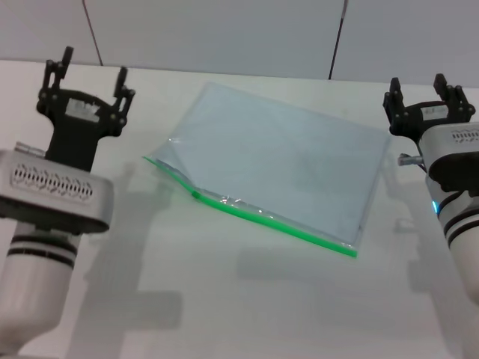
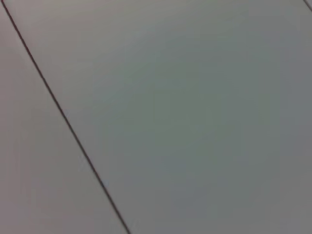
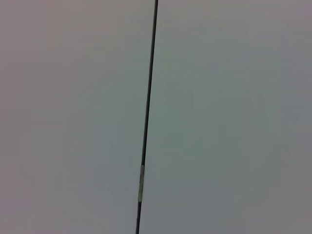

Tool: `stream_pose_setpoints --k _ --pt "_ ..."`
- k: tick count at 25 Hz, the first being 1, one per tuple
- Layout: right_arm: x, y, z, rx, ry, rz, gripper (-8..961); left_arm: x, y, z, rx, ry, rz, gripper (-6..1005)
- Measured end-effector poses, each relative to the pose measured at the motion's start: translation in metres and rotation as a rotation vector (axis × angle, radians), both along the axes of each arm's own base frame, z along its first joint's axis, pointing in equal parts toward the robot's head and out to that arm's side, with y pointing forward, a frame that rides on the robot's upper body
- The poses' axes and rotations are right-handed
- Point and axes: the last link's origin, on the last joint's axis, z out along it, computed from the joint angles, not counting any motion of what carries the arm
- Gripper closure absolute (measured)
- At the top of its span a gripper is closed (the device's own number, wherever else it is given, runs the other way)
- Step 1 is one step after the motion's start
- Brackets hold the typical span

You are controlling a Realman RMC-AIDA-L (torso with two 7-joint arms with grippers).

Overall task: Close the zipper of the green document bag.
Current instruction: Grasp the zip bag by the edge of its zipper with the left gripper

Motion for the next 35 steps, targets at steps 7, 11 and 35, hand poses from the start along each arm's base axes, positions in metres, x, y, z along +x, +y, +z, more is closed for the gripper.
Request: stream_pose_setpoints --k 7,11,35 --pt "0.002 -0.001 0.001 0.002 -0.001 -0.003 279 0.004 -0.017 0.005 0.094 0.085 0.024 296" --pt "0.002 0.0 0.001 0.004 -0.002 -0.005 278 0.009 -0.018 0.001 0.103 0.178 0.041 312" --pt "0.015 -0.002 0.007 0.024 -0.014 -0.039 277 -0.01 -0.018 -0.027 -0.056 0.654 0.271 314"
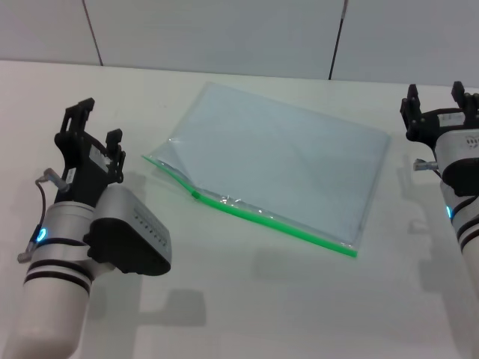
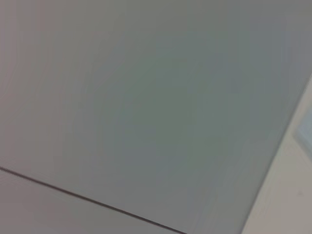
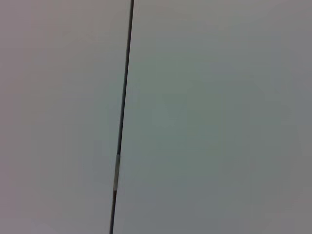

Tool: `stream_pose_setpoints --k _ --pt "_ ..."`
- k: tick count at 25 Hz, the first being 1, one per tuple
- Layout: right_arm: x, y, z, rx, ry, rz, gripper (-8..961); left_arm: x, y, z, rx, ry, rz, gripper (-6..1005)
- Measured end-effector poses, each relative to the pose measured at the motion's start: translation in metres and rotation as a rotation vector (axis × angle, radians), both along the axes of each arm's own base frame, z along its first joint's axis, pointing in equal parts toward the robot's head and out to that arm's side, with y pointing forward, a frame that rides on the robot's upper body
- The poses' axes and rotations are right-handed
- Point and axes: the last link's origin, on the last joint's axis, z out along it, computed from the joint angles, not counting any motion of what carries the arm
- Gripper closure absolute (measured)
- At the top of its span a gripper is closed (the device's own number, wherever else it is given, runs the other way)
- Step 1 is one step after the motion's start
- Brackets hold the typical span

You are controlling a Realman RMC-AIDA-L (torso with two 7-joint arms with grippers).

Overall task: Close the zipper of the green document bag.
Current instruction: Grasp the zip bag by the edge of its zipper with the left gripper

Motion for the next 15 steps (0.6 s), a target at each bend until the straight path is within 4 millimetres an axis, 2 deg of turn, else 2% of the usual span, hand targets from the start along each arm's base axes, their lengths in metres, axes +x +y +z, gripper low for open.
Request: stream_pose_setpoints --k 6,15 --pt "0.002 -0.001 0.001 0.005 0.008 -0.009 277 -0.005 0.0 -0.004 -0.03 0.085 0.034 314" --pt "0.004 0.0 0.002 0.012 0.009 -0.016 276 -0.012 0.0 -0.012 -0.088 0.11 0.092 313"
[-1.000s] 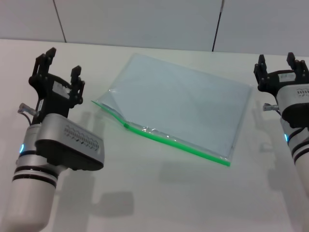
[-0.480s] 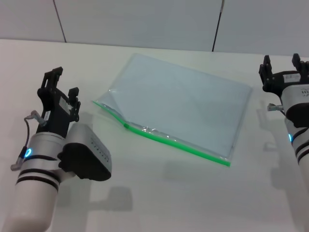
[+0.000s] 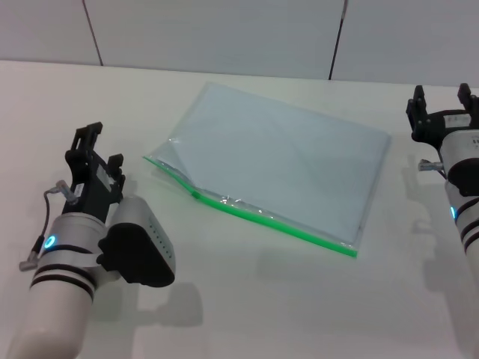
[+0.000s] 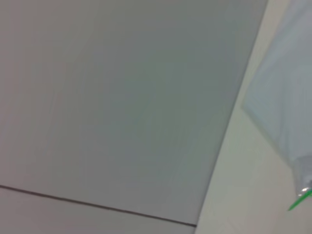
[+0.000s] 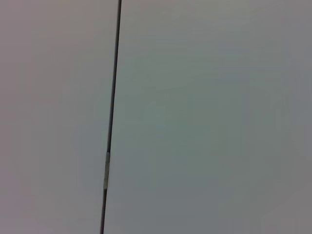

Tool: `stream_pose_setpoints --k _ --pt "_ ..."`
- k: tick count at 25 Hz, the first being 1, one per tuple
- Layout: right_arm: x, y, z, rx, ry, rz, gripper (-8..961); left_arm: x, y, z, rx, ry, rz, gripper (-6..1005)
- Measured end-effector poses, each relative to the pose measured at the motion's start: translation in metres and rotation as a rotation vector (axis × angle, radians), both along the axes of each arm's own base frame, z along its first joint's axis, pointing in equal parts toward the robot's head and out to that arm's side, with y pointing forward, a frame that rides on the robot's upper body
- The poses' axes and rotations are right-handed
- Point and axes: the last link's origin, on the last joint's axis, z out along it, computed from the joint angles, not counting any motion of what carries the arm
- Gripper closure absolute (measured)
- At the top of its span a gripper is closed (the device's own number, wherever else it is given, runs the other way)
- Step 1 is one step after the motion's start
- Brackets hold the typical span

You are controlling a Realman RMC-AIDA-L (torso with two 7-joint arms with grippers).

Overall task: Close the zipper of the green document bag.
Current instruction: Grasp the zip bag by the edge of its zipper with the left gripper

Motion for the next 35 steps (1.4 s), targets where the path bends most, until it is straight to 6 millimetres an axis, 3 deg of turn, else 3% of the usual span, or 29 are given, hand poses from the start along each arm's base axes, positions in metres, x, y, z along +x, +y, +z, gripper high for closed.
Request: stream_pose_setpoints --k 10,35 --pt "0.001 0.0 0.0 0.0 -0.002 -0.001 276 0.001 0.002 -0.013 -0.09 -0.016 0.01 315" --pt "0.002 -0.001 0.0 0.0 -0.006 -0.006 276 -0.003 0.007 -0.017 -0.117 -0.036 0.051 313"
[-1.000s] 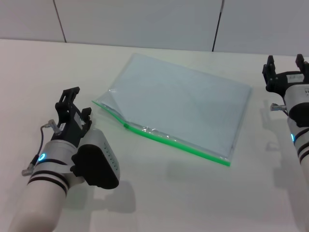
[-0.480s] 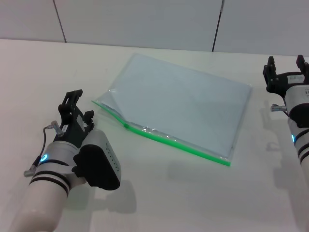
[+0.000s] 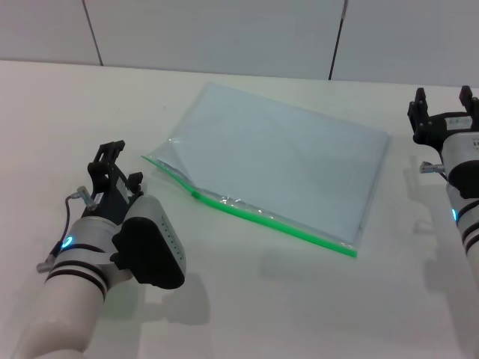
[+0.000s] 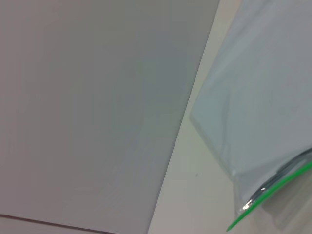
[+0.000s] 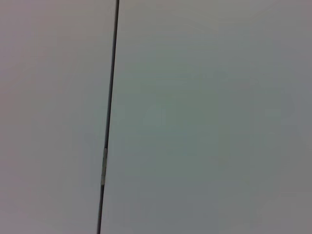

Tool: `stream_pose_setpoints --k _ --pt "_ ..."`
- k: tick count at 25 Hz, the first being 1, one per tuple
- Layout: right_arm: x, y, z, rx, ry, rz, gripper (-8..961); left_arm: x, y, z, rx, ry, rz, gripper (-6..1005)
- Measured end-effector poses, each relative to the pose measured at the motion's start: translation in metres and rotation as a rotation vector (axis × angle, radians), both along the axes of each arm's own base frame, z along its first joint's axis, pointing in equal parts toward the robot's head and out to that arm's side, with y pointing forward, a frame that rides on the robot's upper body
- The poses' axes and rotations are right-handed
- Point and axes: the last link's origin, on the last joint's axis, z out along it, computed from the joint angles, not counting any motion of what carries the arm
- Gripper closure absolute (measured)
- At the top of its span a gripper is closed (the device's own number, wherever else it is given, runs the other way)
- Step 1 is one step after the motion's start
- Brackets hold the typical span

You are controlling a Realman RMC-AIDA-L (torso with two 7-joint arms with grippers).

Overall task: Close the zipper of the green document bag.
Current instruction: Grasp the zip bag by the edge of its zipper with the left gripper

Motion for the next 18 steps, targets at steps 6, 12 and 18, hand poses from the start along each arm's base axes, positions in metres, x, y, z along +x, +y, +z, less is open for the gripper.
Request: stream_pose_setpoints --k 6,12,18 --pt "0.0 0.0 0.0 0.0 -0.003 0.0 276 -0.002 0.003 0.002 0.005 0.018 -0.003 318" --pt "0.0 0.0 0.0 -0.001 -0.003 0.001 276 -0.002 0.009 0.005 0.012 0.037 -0.012 319" --pt "-0.001 0.0 0.0 -0.002 -0.002 0.001 276 -0.001 0.017 0.006 0.006 0.051 -0.023 319"
